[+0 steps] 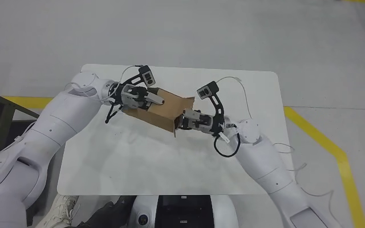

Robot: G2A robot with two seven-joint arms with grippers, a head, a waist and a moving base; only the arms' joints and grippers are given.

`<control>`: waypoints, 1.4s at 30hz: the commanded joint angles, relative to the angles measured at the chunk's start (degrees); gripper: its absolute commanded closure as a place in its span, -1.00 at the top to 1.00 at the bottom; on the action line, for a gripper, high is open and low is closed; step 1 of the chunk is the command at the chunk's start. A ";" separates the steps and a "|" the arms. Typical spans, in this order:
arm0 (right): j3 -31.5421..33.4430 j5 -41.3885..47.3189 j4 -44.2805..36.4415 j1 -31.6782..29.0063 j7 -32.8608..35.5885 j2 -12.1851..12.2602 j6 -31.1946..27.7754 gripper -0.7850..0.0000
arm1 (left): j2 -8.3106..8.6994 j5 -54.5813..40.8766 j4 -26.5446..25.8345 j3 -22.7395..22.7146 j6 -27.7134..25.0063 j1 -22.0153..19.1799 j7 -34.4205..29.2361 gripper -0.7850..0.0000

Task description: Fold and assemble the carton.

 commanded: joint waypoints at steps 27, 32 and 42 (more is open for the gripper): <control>8.57 2.45 -11.65 -9.70 5.61 2.43 -1.66 1.00 | -1.19 -0.02 7.67 -3.32 -3.28 0.32 0.00 -1.00; 5.16 1.15 -11.88 -8.73 6.02 1.91 -1.09 1.00 | -2.28 -0.41 9.36 -4.47 -3.04 0.48 0.00 -1.00; 3.09 -1.04 -10.29 -6.46 1.99 1.05 -4.61 1.00 | -3.44 2.46 8.68 -5.47 -0.38 1.05 0.00 -1.00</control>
